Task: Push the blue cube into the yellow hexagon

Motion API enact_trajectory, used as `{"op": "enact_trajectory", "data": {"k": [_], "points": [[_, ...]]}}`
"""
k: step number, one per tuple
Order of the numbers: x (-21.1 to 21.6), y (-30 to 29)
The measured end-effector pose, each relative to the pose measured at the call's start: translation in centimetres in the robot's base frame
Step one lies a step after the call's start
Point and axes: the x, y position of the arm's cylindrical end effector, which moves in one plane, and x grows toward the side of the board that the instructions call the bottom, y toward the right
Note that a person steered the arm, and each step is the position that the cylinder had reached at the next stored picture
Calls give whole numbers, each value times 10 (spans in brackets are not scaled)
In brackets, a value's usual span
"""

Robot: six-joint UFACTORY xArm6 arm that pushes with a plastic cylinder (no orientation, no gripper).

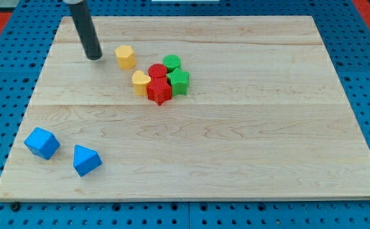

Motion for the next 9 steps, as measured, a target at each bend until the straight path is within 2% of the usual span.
{"op": "enact_trajectory", "data": {"k": [1,2,5,6,7,8,9], "points": [[1,48],[-8,70],[2,101],[-3,92],[-43,52],[-38,-8],[13,-65]]}}
